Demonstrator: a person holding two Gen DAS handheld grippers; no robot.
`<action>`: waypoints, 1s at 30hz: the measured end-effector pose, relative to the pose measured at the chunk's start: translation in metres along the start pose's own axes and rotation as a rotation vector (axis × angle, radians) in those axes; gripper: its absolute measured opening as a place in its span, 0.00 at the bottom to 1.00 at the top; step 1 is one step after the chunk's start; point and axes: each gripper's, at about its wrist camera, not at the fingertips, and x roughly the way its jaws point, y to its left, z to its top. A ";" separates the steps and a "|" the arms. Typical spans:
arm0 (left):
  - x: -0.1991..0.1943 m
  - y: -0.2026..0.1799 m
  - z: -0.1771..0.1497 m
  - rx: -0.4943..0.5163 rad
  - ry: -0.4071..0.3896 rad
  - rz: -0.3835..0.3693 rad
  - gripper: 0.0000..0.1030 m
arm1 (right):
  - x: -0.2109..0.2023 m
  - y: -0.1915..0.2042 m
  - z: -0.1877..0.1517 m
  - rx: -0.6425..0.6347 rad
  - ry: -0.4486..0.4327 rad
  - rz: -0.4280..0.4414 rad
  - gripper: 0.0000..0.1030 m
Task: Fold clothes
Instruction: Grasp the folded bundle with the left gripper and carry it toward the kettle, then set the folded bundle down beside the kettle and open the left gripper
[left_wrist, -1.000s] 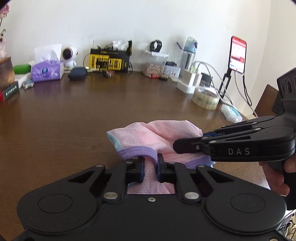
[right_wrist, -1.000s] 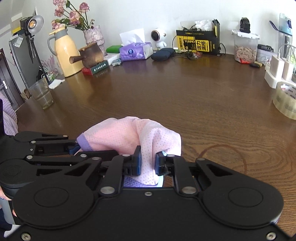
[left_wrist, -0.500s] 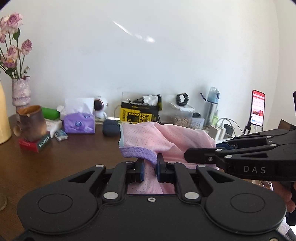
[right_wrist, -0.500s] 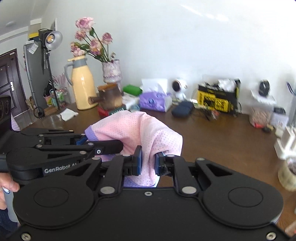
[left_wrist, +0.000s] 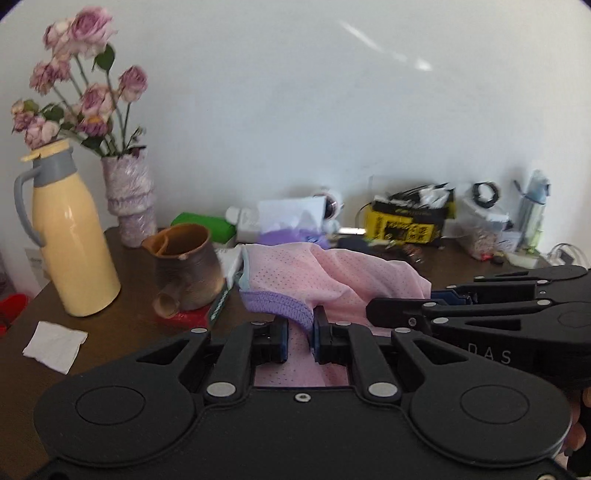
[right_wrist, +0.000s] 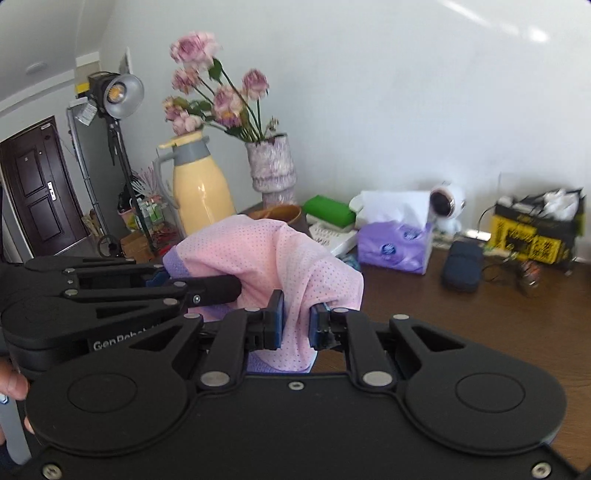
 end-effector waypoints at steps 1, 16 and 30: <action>0.015 0.010 -0.003 -0.020 0.041 0.024 0.12 | 0.014 0.001 0.000 0.011 0.022 0.000 0.16; 0.096 0.036 -0.065 0.096 0.333 0.252 0.40 | 0.137 -0.007 -0.065 0.109 0.295 -0.094 0.61; 0.017 -0.047 -0.034 0.059 0.091 0.204 0.84 | 0.000 -0.091 -0.035 0.112 0.090 -0.235 0.81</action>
